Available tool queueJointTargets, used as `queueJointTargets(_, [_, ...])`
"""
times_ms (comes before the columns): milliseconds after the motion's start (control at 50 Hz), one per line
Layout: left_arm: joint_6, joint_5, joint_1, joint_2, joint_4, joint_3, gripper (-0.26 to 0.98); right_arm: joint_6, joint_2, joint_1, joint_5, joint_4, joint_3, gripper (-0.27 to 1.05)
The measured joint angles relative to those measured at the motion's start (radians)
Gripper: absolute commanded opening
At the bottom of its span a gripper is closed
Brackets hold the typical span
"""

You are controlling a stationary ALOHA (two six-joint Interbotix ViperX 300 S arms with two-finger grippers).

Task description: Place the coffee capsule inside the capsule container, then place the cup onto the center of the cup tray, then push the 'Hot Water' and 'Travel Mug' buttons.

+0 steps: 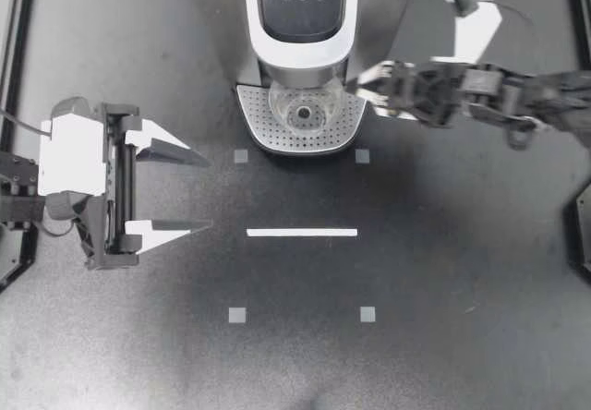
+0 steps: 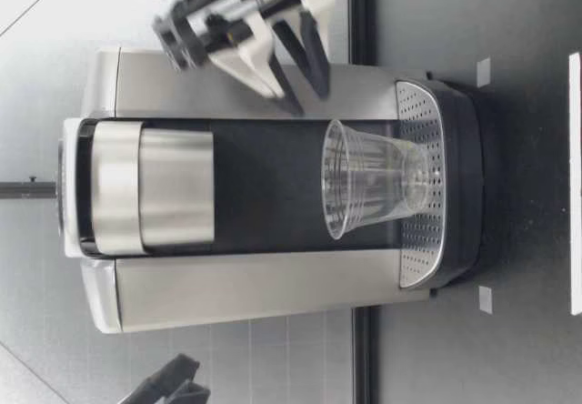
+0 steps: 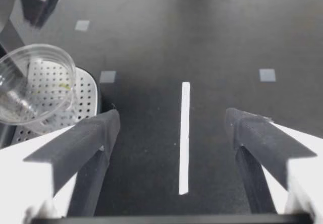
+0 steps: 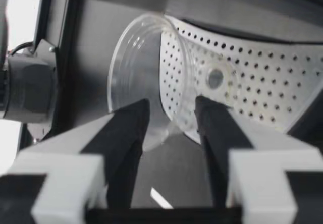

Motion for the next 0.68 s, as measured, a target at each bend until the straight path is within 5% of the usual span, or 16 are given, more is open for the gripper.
queueJointTargets(180, [-0.002, -0.020, 0.000, 0.000, -0.002, 0.002, 0.78, -0.026, -0.098, 0.002, 0.043, -0.074, 0.083, 0.48])
queueJointTargets(500, [-0.002, -0.086, 0.000, 0.005, -0.043, 0.003, 0.75, -0.089, -0.265, 0.127, 0.077, -0.548, 0.109, 0.47])
queueJointTargets(680, [-0.002, -0.094, 0.005, 0.006, -0.046, -0.021, 0.64, -0.120, -0.339, 0.196, 0.078, -0.727, 0.098, 0.47])
